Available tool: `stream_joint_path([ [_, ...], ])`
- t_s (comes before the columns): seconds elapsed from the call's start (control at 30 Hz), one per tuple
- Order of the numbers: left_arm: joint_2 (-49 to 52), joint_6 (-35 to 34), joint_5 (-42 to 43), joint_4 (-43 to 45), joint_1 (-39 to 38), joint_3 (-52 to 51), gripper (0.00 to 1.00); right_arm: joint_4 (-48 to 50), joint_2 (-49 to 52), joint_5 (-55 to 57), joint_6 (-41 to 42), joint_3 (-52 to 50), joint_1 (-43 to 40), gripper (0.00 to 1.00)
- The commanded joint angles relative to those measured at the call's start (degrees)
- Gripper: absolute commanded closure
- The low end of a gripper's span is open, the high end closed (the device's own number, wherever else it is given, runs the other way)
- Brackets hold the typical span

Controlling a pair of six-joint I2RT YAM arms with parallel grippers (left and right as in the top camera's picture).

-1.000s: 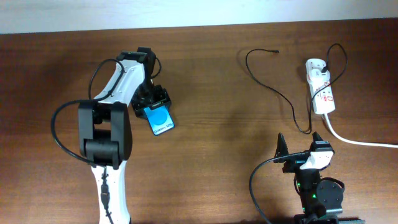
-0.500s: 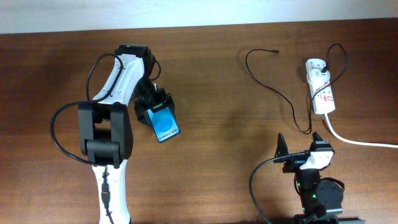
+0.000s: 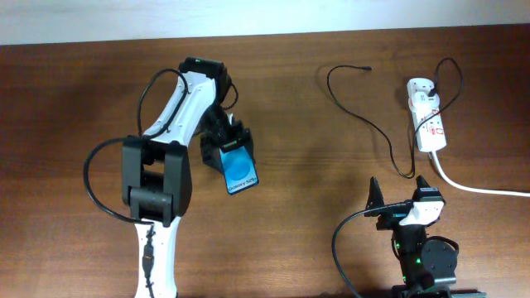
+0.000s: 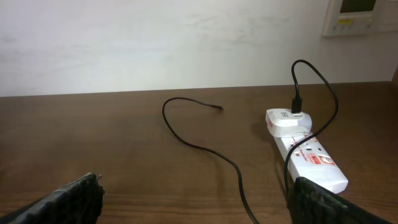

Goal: Plug charger to phone and switch on socket
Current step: 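Lift the phone with the left gripper and tilt it upright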

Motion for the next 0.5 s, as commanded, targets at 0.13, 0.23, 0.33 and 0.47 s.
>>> stream_joint_path([
  [0.13, -0.35, 4.59, 9.25, -3.15, 0.13, 6.6, 0.43, -0.28, -0.33, -0.33, -0.26, -0.35, 0.37, 0.01],
  [0.23, -0.35, 4.59, 9.25, -3.15, 0.13, 6.6, 0.43, -0.28, -0.33, -0.31, -0.26, -0.35, 0.37, 0.01],
  [0.33, -0.35, 4.59, 9.7, -3.15, 0.13, 6.6, 0.43, -0.28, -0.33, -0.31, -0.26, -0.35, 0.37, 0.01],
  [0.47, -0.35, 5.44, 16.68, -3.15, 0.15, 6.6, 0.43, -0.28, -0.33, -0.31, -0.26, -0.35, 0.37, 0.01],
])
